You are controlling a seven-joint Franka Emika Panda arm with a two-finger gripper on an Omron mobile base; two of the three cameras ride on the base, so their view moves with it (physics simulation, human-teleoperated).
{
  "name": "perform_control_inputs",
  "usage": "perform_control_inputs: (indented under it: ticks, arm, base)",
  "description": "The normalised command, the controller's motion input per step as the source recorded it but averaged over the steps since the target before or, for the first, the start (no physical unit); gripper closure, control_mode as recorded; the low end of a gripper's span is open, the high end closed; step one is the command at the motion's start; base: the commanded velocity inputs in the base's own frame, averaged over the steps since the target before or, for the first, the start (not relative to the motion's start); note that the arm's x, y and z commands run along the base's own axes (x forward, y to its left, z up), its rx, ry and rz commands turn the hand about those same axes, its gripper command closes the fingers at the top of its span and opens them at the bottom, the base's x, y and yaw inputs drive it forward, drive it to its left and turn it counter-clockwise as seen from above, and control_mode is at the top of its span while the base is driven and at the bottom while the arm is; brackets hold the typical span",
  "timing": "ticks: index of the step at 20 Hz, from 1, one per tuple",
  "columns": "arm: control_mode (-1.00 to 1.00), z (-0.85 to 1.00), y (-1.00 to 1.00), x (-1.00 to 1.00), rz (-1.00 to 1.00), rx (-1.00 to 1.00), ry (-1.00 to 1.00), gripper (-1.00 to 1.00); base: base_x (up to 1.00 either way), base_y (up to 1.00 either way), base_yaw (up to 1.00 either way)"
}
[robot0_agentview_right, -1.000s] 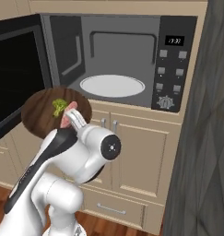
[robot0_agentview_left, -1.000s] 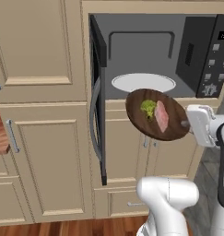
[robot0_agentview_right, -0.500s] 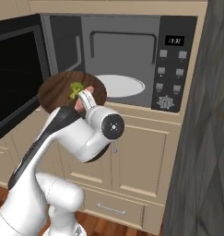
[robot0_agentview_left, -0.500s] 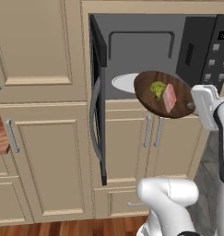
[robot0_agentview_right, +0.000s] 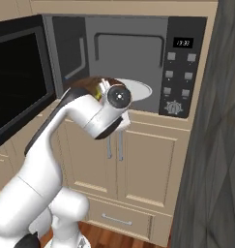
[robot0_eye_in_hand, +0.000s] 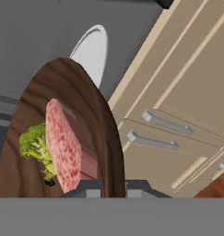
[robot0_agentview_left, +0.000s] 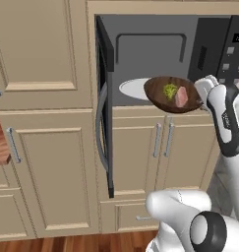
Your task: Place the bowl containing the steak and broccoli in the microwave. Close the microwave door and press the start button to microwave the meal.
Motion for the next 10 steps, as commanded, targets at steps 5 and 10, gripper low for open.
perform_control_inputs:
  ticks: [5, 10]
  arm:
    - [-1.00, 0.39, -0.07, 0.61, -0.08, -0.09, 0.09, 1.00]
    - [-1.00, 0.00, 0.00, 0.74, 0.00, -0.03, 0.11, 1.00]
  base:
    - [0.00, 0.00, 0.00]
    - [0.00, 0.00, 0.00]
